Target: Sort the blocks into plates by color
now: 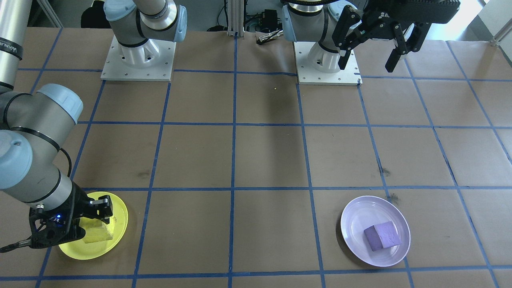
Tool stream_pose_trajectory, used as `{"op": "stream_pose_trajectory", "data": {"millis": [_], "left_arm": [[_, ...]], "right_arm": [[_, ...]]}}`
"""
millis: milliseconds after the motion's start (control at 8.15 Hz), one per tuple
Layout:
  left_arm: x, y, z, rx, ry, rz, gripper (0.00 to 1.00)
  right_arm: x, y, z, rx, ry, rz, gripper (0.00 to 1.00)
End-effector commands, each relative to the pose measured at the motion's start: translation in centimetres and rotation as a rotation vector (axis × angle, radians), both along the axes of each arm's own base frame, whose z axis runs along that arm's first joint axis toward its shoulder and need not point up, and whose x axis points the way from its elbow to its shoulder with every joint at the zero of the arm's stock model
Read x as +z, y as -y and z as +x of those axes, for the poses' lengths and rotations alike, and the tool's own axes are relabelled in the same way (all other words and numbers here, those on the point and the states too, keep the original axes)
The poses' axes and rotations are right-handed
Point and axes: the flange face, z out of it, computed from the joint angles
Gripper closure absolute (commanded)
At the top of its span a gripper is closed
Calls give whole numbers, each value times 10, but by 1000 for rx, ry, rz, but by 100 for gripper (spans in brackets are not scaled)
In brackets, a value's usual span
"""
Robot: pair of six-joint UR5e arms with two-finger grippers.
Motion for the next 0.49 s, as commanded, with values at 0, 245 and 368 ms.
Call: {"op": "stream_pose_trajectory", "data": {"millis": [0,245,368], "left_arm": [[0,0,0,1,0,0,0],[0,0,0,0,0,0,0],[0,0,0,0,0,0,0]], "right_arm": [[-20,-4,-22,102,-4,44,100],[-31,-6,-23,102,5,87,100],[-35,-6,-23,104,6,97,100]]}}
